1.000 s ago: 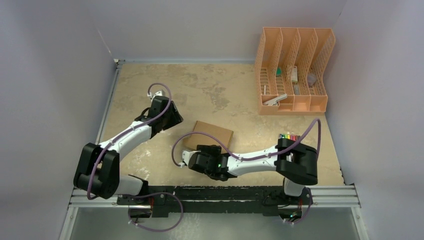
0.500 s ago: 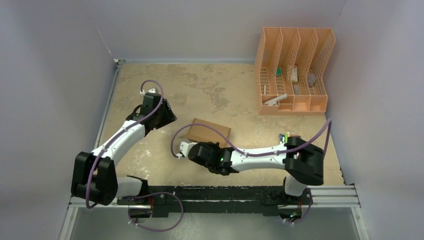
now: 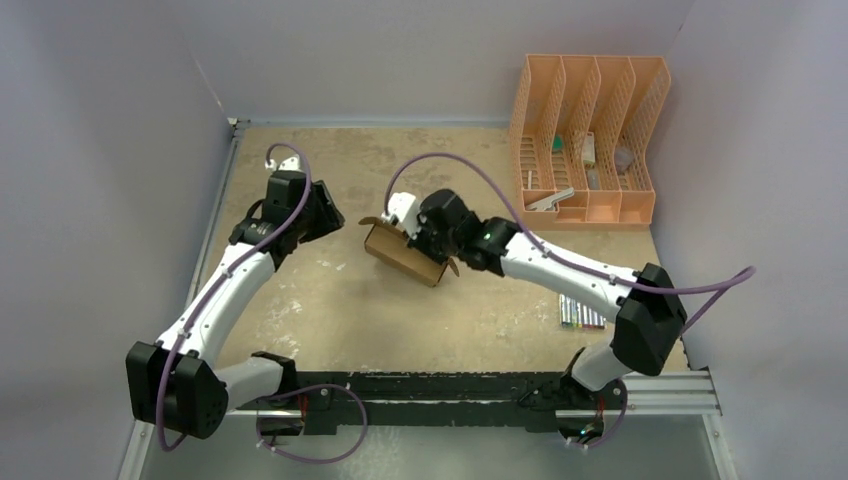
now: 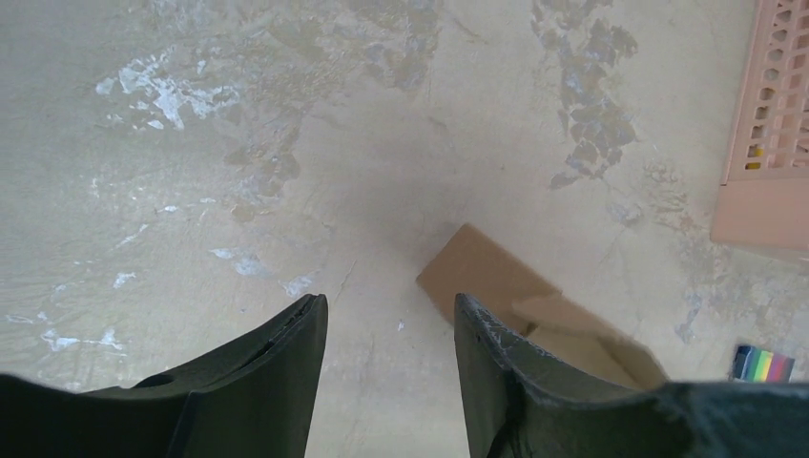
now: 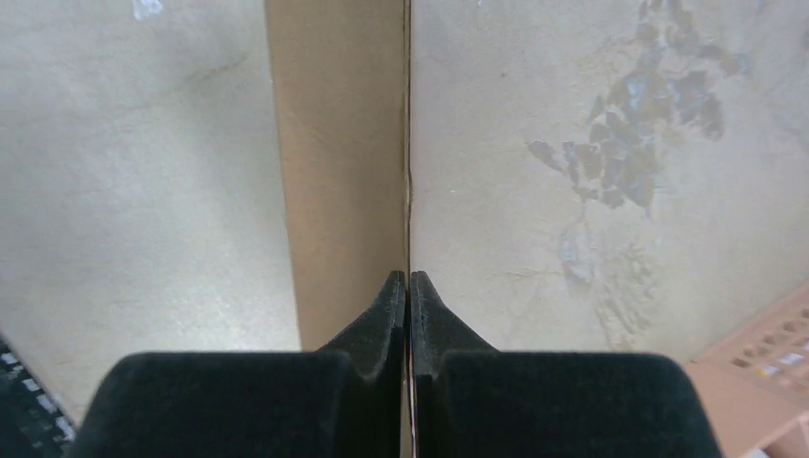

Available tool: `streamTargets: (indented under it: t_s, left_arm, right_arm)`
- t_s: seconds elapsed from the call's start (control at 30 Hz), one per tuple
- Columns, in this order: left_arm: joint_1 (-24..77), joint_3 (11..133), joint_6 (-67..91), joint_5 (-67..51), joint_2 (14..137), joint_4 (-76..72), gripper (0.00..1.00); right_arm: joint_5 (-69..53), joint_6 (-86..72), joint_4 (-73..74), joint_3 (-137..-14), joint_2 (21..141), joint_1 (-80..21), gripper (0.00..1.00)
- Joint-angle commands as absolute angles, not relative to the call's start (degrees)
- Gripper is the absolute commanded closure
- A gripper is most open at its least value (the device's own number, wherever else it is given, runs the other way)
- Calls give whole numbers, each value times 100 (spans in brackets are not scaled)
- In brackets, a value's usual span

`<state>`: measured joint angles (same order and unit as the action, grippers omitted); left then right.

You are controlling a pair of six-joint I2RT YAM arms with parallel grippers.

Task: Fold the paper box

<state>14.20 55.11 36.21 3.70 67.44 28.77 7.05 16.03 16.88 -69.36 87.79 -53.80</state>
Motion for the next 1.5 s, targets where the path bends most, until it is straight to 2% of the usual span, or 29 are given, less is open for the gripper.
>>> streamTargets:
  t_s: [0.0,0.23,0.43,0.67,0.8,0.93,1.2,1.47]
  left_arm:
    - [1371,5909,3313,404,6436,3066,49]
    - [1371,5905,2597,-130,6443,3163,49]
    - [1371,6297,1550,-277,6814,3422,47]
    - [1371,6992,578,-646,7317,3974,47]
    - [1371,7061,283,-849,7398,4024,48]
    - [1378,7003,35,-1064,7403,3986,50]
    - [1552,6623,-577,-1046,7268,3825,51]
    - [1685,6621,-646,-1045,7580,3686,54]
  right_arm:
    - [-1257,1152,2190,-7481,8913,-4757,100]
    - [-1713,1303,2693,-8157,9678,-4619,99]
    - [-1512,1340,3118,-8629,10097,-4584,88]
    - [-1033,1023,3323,-9060,9827,-4588,55]
    - [-319,567,3507,-8928,9440,-4588,48]
    - [412,-145,3664,-8463,8994,-4592,46]
    - [376,-1175,3279,-7345,8164,-4649,47]
    - [283,-1478,2863,-6792,8096,-4709,58]
